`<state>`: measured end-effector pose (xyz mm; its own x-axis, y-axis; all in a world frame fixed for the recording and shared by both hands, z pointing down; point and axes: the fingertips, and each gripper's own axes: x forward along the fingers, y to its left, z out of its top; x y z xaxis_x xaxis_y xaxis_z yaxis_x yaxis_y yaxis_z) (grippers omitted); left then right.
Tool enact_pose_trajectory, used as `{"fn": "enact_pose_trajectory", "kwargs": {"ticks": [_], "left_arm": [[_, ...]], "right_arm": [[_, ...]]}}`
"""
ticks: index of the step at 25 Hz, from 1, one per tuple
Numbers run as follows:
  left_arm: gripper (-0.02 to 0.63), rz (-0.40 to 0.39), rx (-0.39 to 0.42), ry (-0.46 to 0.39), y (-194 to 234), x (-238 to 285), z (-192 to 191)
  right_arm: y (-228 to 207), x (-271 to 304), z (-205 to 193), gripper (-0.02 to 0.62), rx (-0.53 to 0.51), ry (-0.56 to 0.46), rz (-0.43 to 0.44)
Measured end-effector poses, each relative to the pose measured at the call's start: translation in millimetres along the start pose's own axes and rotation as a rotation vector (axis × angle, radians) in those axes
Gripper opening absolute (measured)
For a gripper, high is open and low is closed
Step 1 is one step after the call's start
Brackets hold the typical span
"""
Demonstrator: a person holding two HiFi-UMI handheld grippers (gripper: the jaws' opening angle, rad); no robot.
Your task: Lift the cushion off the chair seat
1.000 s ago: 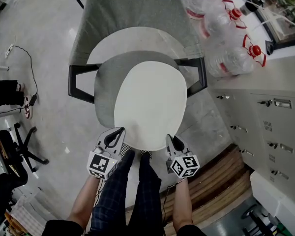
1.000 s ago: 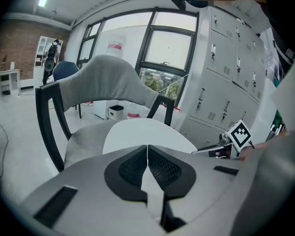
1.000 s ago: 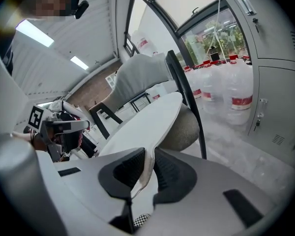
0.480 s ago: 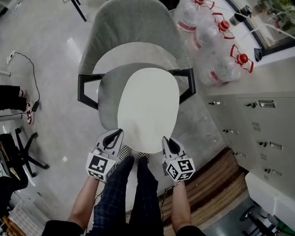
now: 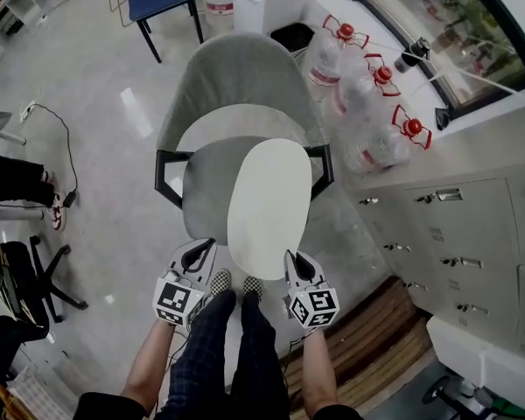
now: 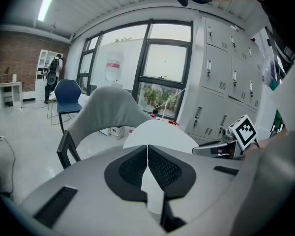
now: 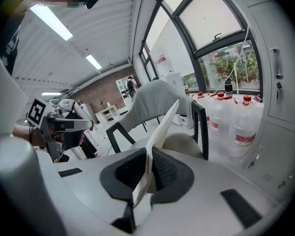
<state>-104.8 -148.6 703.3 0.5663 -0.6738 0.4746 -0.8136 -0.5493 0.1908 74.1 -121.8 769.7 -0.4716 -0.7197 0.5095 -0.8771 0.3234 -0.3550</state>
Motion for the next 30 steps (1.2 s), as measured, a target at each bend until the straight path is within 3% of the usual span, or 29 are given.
{"fn": "enact_pose_trajectory", "kwargs": {"ticks": [16, 30], "left_arm": [[0.020, -0.020, 0.043, -0.097, -40.8, -68.3, 113.1], [0.020, -0.039, 0.112, -0.173, -66.3, -149.1, 208.8]], "right_arm": [[32.2, -86.9, 123.1, 0.046, -0.085, -0.109, -0.044], [95.6, -162.7, 218.6, 0.045, -0.134, -0.209, -0.054]]}}
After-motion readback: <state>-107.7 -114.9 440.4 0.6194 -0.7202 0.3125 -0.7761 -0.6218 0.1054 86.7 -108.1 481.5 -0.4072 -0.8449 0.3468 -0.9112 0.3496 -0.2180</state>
